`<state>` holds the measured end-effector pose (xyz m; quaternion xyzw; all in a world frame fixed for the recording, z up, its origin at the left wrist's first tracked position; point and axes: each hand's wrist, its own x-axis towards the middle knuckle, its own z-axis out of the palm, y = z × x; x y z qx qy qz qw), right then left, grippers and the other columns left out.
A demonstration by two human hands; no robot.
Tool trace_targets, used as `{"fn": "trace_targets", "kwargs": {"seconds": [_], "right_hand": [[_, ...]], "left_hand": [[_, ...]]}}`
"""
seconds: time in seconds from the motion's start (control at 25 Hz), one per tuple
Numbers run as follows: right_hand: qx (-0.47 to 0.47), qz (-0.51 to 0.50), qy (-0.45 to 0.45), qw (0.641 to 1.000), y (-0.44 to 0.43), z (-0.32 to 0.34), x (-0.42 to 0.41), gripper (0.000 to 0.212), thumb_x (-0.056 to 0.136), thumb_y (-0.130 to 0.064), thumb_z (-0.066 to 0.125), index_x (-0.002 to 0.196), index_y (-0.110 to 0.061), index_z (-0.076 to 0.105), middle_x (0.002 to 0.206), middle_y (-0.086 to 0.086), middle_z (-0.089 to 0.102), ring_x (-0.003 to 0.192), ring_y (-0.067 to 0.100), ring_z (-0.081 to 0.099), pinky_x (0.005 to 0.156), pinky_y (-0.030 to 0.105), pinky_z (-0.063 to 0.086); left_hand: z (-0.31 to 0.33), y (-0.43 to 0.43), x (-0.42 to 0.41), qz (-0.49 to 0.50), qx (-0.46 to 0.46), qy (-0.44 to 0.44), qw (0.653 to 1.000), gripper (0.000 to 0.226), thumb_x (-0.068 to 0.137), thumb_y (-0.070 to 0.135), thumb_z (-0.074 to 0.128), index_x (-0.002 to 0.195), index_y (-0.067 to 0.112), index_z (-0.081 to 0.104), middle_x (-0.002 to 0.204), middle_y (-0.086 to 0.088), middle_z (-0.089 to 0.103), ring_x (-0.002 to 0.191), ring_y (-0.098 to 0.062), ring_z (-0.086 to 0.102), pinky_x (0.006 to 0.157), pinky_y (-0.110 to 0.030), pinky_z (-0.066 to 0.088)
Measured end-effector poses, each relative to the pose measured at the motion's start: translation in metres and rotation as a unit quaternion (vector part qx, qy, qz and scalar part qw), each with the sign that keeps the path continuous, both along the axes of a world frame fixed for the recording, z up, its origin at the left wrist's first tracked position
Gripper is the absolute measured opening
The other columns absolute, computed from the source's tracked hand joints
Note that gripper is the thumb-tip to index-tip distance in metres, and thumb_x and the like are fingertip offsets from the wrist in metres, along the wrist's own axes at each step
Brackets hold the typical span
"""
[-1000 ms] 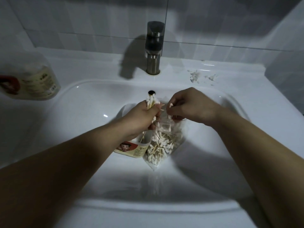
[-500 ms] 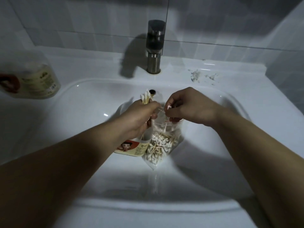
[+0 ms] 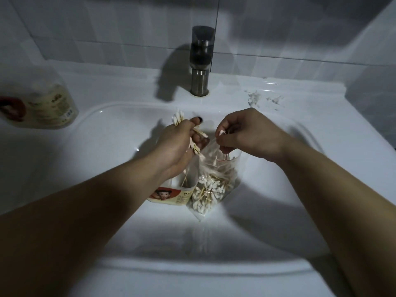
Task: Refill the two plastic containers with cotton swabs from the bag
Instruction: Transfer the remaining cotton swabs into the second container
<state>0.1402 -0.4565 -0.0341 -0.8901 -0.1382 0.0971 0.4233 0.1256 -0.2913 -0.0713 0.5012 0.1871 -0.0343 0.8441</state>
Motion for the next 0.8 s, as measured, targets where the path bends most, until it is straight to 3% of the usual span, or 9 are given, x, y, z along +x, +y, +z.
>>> {"fn": "trace_targets", "kwargs": {"seconds": [0.12, 0.32, 0.48, 0.6, 0.68, 0.8], "right_hand": [[0.006, -0.011, 0.000, 1.000, 0.001, -0.001, 0.000, 0.009, 0.084, -0.006, 0.072, 0.078, -0.013, 0.073, 0.068, 0.008, 0.075, 0.069, 0.020, 0.076, 0.086, 0.047, 0.061], [0.023, -0.020, -0.016, 0.999, 0.000, 0.000, 0.001, 0.009, 0.085, -0.007, 0.072, 0.079, -0.013, 0.073, 0.069, 0.008, 0.075, 0.070, 0.020, 0.076, 0.086, 0.044, 0.061], [0.082, -0.021, -0.007, 0.996, 0.000, 0.000, 0.003, 0.004, 0.085, 0.000, 0.072, 0.086, -0.004, 0.072, 0.075, 0.016, 0.075, 0.073, 0.028, 0.076, 0.083, 0.045, 0.063], [0.108, -0.017, -0.003, 0.994, 0.002, 0.000, 0.001, 0.004, 0.086, 0.003, 0.072, 0.088, -0.001, 0.070, 0.079, 0.021, 0.074, 0.075, 0.031, 0.076, 0.082, 0.043, 0.063], [0.136, -0.023, 0.012, 0.990, 0.004, -0.002, 0.000, 0.005, 0.086, 0.005, 0.071, 0.089, 0.001, 0.070, 0.080, 0.025, 0.073, 0.073, 0.032, 0.075, 0.080, 0.045, 0.063], [0.161, -0.038, 0.025, 0.986, 0.007, -0.006, 0.001, 0.006, 0.084, 0.006, 0.073, 0.088, 0.001, 0.071, 0.080, 0.027, 0.072, 0.068, 0.032, 0.072, 0.079, 0.047, 0.063]], "left_hand": [[0.003, 0.003, 0.001, 0.015, -0.016, -0.009, 1.000, 0.024, 0.105, 0.005, 0.042, 0.093, 0.007, 0.063, 0.059, -0.003, 0.049, 0.056, -0.013, 0.049, 0.069, -0.029, 0.053], [0.002, 0.003, -0.001, -0.002, 0.003, -0.026, 1.000, 0.021, 0.107, 0.012, 0.043, 0.094, 0.015, 0.060, 0.085, -0.005, 0.076, 0.084, -0.020, 0.071, 0.081, -0.033, 0.052], [0.000, 0.001, -0.008, -0.068, 0.100, -0.072, 0.990, 0.025, 0.108, 0.016, 0.043, 0.110, 0.015, 0.068, 0.096, -0.003, 0.079, 0.092, -0.018, 0.076, 0.080, -0.031, 0.060], [-0.007, 0.000, -0.011, -0.152, 0.185, -0.107, 0.965, 0.030, 0.109, 0.020, 0.041, 0.113, 0.020, 0.071, 0.103, -0.012, 0.078, 0.103, -0.028, 0.074, 0.093, -0.044, 0.058], [-0.010, 0.000, -0.013, -0.199, 0.203, -0.108, 0.953, 0.030, 0.109, 0.021, 0.041, 0.110, 0.016, 0.071, 0.103, -0.012, 0.078, 0.102, -0.027, 0.074, 0.090, -0.043, 0.059], [-0.009, -0.002, -0.016, -0.236, 0.180, -0.110, 0.949, 0.028, 0.110, 0.016, 0.040, 0.108, 0.007, 0.067, 0.088, -0.007, 0.074, 0.081, -0.019, 0.071, 0.074, -0.031, 0.058]]}}
